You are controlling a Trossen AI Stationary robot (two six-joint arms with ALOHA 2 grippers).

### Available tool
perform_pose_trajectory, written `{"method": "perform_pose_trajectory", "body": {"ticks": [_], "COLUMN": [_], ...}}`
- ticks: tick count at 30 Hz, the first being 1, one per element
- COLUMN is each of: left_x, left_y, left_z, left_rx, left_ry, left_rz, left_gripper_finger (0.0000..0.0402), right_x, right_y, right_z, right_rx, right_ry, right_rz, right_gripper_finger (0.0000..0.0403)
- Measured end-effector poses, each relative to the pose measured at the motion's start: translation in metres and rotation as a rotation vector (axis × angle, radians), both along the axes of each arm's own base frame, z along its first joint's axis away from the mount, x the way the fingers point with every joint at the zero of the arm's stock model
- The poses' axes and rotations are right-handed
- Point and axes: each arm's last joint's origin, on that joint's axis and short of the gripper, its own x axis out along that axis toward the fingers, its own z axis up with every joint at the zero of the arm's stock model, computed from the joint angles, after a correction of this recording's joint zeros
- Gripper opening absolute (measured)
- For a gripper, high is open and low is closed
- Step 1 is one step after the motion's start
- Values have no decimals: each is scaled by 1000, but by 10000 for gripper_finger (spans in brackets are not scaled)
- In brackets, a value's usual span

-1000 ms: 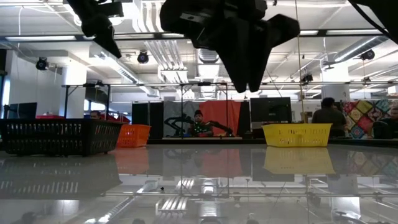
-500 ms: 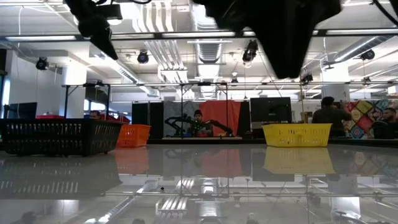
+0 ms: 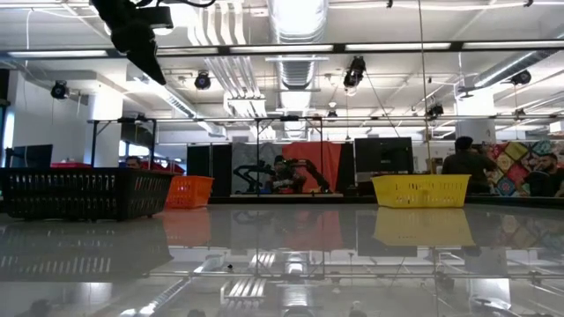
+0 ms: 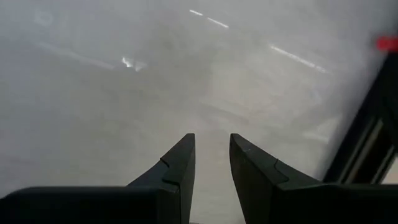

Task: Sort Halloween decoration
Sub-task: Put the violet witch hat toy into the orange bin

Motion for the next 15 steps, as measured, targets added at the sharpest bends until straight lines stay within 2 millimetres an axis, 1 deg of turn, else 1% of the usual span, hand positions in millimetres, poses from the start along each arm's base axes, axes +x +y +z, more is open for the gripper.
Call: {"method": "perform_pose_trajectory", "body": {"ticks": [4, 10, 15], "left_x": [0, 0, 0], "left_y": [0, -1, -1], "left_z": [0, 0, -1], "left_rx": [-12, -26, -40], "left_ry": [-9, -17, -11], "left_rz": [-12, -15, -7], "left_gripper_finger": [118, 118, 118], "right_x": [-27, -64, -80], "right_y": [3, 11, 29], "right_z": [-1, -13, -30], "right_rx": [-29, 14, 114], "right_ry": [-7, 85, 1], "right_rz": [-107, -199, -266], "right_gripper_finger": [91, 91, 91]}}
